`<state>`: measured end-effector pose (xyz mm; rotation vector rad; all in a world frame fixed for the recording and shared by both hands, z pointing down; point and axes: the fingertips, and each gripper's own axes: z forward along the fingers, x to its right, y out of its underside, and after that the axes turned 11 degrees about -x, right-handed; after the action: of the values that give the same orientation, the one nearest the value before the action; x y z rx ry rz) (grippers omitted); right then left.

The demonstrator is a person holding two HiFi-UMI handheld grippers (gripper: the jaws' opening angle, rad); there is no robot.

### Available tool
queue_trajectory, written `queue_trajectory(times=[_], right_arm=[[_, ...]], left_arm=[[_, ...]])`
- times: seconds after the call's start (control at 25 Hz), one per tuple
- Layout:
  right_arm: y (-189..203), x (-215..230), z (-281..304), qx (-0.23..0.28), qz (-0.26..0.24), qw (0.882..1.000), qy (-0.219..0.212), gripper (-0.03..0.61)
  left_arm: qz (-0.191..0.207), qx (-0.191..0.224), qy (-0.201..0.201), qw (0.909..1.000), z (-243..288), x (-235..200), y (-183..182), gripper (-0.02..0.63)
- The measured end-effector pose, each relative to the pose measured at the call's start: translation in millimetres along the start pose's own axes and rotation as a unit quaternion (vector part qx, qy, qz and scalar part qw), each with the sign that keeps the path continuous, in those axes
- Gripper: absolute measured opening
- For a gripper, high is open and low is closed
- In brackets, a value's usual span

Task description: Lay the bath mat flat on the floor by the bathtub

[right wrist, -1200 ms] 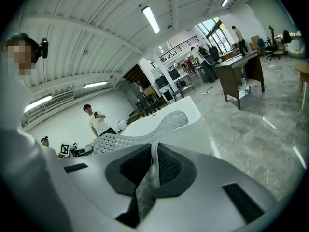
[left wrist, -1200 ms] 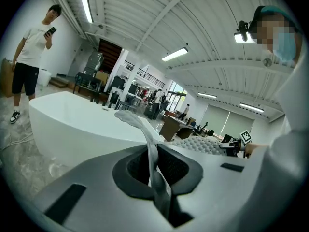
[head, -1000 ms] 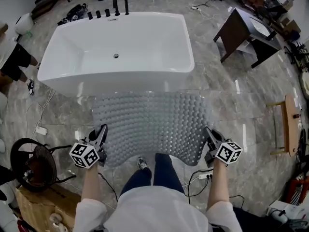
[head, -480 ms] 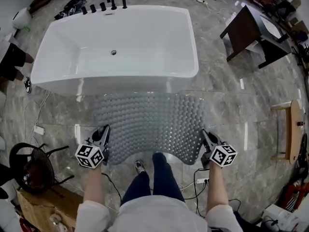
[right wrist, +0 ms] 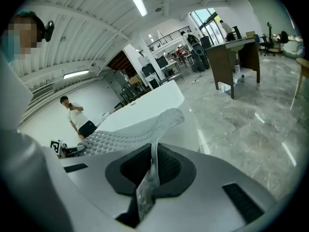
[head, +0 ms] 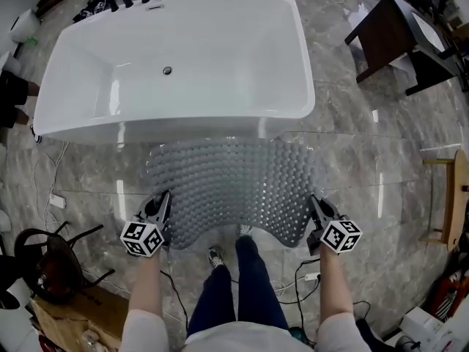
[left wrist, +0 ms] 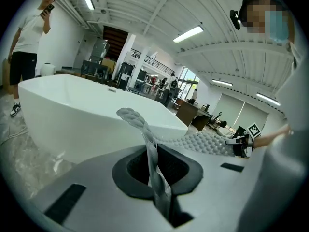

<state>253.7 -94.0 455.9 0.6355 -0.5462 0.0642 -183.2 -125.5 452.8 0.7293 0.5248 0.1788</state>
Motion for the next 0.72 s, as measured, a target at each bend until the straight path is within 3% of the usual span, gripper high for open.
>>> queue_trajectory(times=[0.72], right_arm=[[61, 104, 133, -0.046, -0.008, 0.998, 0.046, 0.040]], left_arm=[[0.004, -0.054, -0.014, 0.9985, 140, -74, 88, 0.041]])
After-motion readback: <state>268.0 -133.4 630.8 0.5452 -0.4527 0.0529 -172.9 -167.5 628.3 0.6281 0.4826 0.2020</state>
